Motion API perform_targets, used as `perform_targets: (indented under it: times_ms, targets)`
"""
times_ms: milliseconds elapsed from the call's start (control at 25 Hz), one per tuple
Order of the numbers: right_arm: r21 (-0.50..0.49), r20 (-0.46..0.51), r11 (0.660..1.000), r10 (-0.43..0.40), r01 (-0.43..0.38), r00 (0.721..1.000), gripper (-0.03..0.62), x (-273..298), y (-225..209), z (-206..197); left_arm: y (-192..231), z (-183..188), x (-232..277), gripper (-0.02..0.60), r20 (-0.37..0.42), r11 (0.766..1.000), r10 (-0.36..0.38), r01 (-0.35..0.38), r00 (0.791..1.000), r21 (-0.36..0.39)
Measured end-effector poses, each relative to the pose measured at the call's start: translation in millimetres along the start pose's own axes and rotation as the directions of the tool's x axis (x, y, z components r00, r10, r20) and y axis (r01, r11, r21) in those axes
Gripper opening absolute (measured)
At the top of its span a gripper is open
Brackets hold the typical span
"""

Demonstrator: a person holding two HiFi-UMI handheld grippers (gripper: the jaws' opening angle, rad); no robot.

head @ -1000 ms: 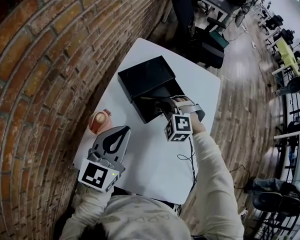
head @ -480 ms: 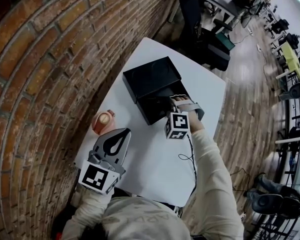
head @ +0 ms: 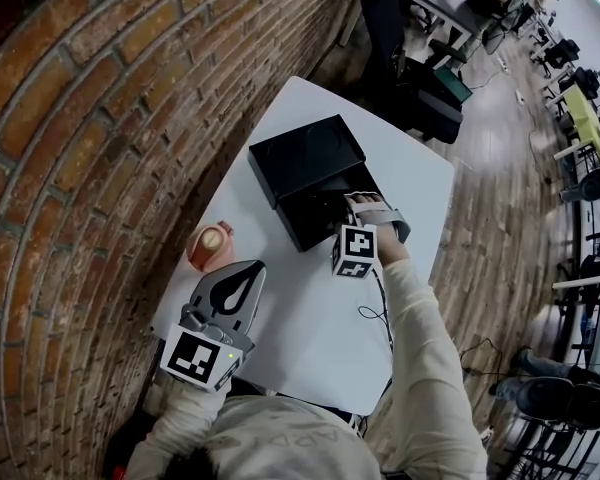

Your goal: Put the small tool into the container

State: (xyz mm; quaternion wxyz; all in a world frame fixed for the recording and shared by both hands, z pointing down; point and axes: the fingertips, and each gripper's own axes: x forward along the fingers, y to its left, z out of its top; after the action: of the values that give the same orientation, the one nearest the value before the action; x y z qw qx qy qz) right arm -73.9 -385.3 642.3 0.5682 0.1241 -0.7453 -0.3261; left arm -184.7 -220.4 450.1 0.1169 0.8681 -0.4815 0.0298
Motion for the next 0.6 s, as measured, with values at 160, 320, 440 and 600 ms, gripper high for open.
perform_targets:
  times_ms: [160, 320, 440, 600]
  targets:
    - [0.016, -0.040, 1.000, 0.009, -0.008, 0.999, 0.038, 3.4, 4.5, -2.7, 1.1, 0.4, -2.4, 0.005, 0.002, 1.000, 0.002, -0.002, 1.000, -0.001]
    - [0.039, -0.096, 0.999, 0.031, -0.027, 0.995, 0.055, 7.7, 10.7, -7.8, 0.6, 1.1, -5.8, 0.005, 0.010, 1.000, 0.001, -0.001, 1.000, 0.001]
    - [0.062, -0.115, 0.997, 0.041, -0.034, 0.993, 0.064, 9.1, 10.6, -8.1, 1.9, -0.2, -9.3, 0.005, 0.010, 1.000, -0.002, 0.002, 1.000, 0.002]
    - [0.100, -0.125, 0.994, 0.054, -0.042, 0.991, 0.095, 6.8, 10.1, -8.1, 3.4, -1.1, -14.6, 0.005, 0.011, 1.000, -0.004, 0.004, 1.000, 0.004]
